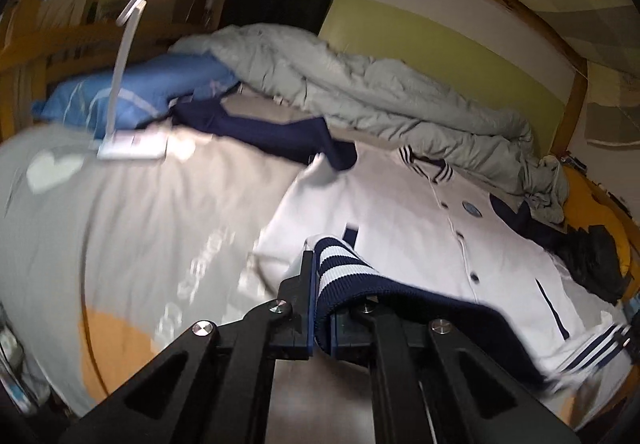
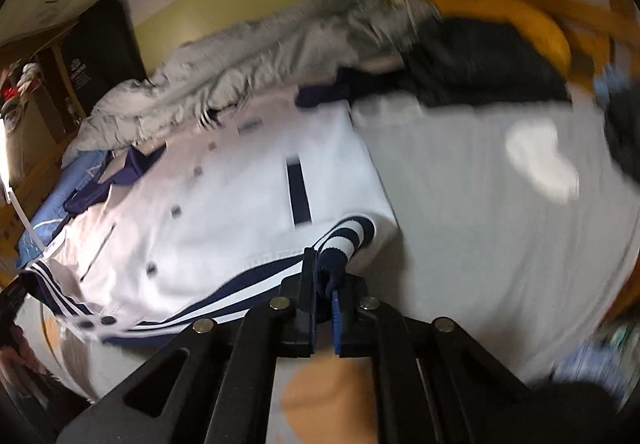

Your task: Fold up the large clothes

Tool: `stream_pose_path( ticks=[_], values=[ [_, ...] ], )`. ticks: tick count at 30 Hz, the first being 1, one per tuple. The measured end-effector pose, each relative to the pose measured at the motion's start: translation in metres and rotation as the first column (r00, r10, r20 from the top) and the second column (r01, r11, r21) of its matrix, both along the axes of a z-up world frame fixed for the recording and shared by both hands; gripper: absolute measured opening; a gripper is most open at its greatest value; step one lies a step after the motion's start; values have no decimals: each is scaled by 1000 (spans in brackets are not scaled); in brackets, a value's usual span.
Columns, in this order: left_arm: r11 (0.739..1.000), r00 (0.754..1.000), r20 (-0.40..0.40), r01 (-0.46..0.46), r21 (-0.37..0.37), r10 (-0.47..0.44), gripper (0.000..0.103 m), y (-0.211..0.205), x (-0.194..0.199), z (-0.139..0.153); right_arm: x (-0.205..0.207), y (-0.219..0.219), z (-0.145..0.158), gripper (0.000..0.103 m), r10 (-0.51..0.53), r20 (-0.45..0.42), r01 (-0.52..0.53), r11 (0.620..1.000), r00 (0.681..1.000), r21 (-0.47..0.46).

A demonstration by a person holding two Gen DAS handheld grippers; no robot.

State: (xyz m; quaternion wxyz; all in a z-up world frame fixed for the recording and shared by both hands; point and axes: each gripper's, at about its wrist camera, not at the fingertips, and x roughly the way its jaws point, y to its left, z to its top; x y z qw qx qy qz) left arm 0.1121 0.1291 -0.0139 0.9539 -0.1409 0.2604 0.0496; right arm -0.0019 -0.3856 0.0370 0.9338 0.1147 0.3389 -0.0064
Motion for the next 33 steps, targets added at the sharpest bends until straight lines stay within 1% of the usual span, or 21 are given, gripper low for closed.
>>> stream_pose_path(
  ticks=[2,3,5,8,13,14,16,18,19,22,23,24,25,26,27,28,30,31,33],
  values=[
    [999,1000,0,-15,44,15,6,-2,21,9,20,5,18,5,4,30,-2,998,1000,-57],
    [998,1000,-4,-18,54,19,6,-2,31,10,32,8,24,5,8,35,-6,997,999,-77],
    [998,1000,-25,-18,59,19,6,-2,53,8,56,9,27,5,10,23,-8,997,1000,-83],
    [997,999,-49,-9,80,13,6,-4,81,-1,91,5,18,5,-12,-19,12,999,1000,-45],
    [991,998,-41,55,120,-50,6,-4,111,-25,131,12,-2,5,-1,-5,1,995,1000,-100],
    [992,998,-46,59,112,-54,6,-3,116,-29,138,12,-7,5,3,-9,-4,995,1000,-99],
    [996,996,-62,65,69,-61,6,2,125,-40,149,11,-17,5,10,-20,-12,996,1000,-85],
    [996,996,-68,65,54,-62,8,4,133,-46,159,11,-23,5,15,-30,-18,996,999,-87],
    [996,996,-66,69,61,-65,8,2,135,-48,164,12,-26,5,17,-34,-20,996,999,-90],
    [987,994,-66,97,126,-89,15,-6,137,-52,172,12,-32,6,23,-39,-27,995,999,-100],
    [985,994,-63,99,140,-90,26,-7,137,-52,173,11,-33,9,21,-39,-25,995,999,-101],
    [983,995,-57,92,158,-84,48,-8,134,-50,173,9,-34,14,23,-36,-26,996,999,-90],
    [981,996,-52,74,177,-66,64,-9,131,-48,174,6,-33,24,22,-36,-25,997,999,-72],
    [981,998,-45,55,188,-47,87,-8,129,-45,172,2,-31,49,10,-29,-12,998,1000,-54],
    [981,999,-23,43,188,-40,89,-8,124,-41,169,-3,-28,63,-9,-17,9,999,1000,-42],
    [983,998,10,57,175,-60,89,-7,118,-35,165,-8,-24,83,-31,7,32,999,999,-26],
    [984,993,45,100,145,-107,90,-5,110,-27,156,-17,-15,85,-48,64,48,999,997,7],
    [985,991,53,113,133,-121,91,-4,108,-24,154,-19,-11,85,-44,77,43,999,996,9],
    [985,989,46,134,112,-140,91,-2,110,-23,154,-20,-5,92,-22,89,22,1000,996,-4]
  ],
)
